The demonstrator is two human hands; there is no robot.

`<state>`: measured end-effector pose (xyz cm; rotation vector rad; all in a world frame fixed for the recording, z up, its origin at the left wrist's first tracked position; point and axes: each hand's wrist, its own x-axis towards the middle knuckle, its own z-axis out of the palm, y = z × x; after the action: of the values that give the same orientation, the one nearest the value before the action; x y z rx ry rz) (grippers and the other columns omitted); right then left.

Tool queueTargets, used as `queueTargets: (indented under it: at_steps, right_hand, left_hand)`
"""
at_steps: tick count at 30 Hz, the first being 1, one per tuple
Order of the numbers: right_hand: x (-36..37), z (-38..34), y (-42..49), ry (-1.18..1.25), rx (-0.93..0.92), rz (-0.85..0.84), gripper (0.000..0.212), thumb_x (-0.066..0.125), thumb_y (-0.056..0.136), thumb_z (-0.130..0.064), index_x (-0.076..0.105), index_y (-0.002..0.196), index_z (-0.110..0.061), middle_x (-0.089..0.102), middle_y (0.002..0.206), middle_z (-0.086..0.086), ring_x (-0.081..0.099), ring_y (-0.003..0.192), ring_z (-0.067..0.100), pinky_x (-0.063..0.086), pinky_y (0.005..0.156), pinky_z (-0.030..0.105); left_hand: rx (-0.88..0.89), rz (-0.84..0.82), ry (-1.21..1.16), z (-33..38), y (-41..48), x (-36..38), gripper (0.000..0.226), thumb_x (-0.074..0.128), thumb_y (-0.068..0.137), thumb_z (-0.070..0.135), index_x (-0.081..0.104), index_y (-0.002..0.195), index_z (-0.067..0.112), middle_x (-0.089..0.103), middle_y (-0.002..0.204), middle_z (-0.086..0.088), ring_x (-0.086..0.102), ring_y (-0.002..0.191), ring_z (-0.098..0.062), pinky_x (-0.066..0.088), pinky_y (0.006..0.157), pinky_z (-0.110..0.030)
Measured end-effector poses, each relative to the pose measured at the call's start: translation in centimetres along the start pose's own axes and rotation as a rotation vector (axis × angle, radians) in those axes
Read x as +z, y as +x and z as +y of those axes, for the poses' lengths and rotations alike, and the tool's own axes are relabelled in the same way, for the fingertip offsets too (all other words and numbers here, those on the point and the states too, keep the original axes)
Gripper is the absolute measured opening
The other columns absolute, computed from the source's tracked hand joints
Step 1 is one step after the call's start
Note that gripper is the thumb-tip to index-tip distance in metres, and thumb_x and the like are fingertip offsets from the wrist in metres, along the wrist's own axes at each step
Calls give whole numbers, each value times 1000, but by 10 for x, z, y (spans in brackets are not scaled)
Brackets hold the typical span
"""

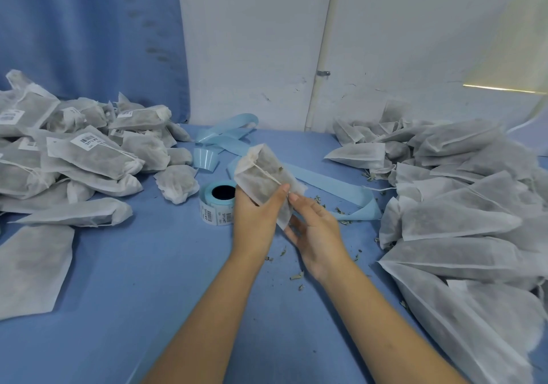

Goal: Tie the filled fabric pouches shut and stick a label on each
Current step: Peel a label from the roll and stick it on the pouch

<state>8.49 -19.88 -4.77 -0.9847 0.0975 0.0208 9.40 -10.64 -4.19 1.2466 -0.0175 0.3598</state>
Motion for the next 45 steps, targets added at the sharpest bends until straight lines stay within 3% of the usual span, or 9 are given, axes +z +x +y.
queueTargets:
  at_steps: [6, 11, 16, 19, 25, 31, 35, 40, 45]
  right_hand:
    - [0, 5, 0, -70, -9, -12, 6, 66, 89, -13, 66, 84, -10, 74, 91, 7, 71, 85, 15, 56, 69, 23]
    - [-3, 6, 3, -257, -89, 110, 4, 62, 90, -6, 64, 89, -9, 67, 90, 7, 64, 84, 14, 56, 74, 22]
    - [-8, 2, 6, -196, -82, 208, 18, 50, 91, 6, 62, 84, -6, 58, 75, 6, 58, 71, 15, 55, 63, 18]
    - [-9, 1, 8, -164, -64, 220, 23, 46, 91, 8, 62, 82, -5, 59, 72, 6, 59, 69, 15, 55, 61, 17]
    - [-10, 2, 9, -163, -52, 215, 25, 43, 91, 10, 63, 82, -3, 61, 76, 9, 61, 70, 16, 56, 61, 18]
    - [-13, 1, 13, -109, -30, 165, 20, 46, 94, 3, 61, 108, 2, 67, 97, 18, 63, 82, 22, 57, 75, 28]
    - [-16, -4, 13, -89, 9, 51, 21, 49, 94, -3, 63, 106, 5, 73, 88, 13, 70, 75, 17, 57, 64, 25]
    - [-19, -8, 12, -128, 40, -27, 21, 51, 93, -8, 66, 104, 3, 66, 97, 17, 64, 89, 24, 56, 75, 30]
    - [-18, -7, 14, -24, 46, 55, 25, 53, 92, 0, 61, 115, 8, 65, 103, 20, 64, 88, 25, 57, 77, 30]
  left_hand:
    - [-82, 69, -5, -3, 1, -5, 5, 72, 84, 19, 68, 86, 16, 73, 75, 11, 69, 72, -1, 49, 58, -12]
    - [-68, 127, 158, -2, 7, -14, 7, 68, 84, 13, 67, 90, 18, 72, 86, 2, 67, 83, -14, 51, 74, -27]
    - [148, 97, 490, -2, 5, -22, 17, 59, 80, 5, 53, 76, 21, 56, 78, 5, 53, 69, 2, 38, 55, -8]
    - [226, 46, 639, -6, 6, -25, 12, 59, 83, 10, 62, 95, 11, 60, 106, -4, 57, 89, -12, 42, 69, -18]
    - [224, 18, 850, -11, 3, -23, 28, 52, 83, 18, 39, 58, 21, 48, 74, 1, 45, 61, -16, 28, 51, -29]
    - [59, -175, 479, -5, 1, -17, 17, 62, 76, 4, 59, 77, 21, 59, 76, 6, 54, 67, -5, 43, 58, -17]
    - [-24, -251, 200, 4, -1, -16, 12, 63, 66, 8, 62, 77, 14, 64, 66, 10, 60, 66, -7, 47, 58, -16]
    - [-47, -298, 195, 6, -3, -16, 18, 60, 58, 13, 63, 73, 3, 63, 71, -6, 59, 71, -20, 46, 66, -32]
    - [-9, -282, 210, 5, -4, -13, 3, 59, 59, 12, 58, 60, 15, 58, 57, 10, 54, 58, -6, 44, 55, -17]
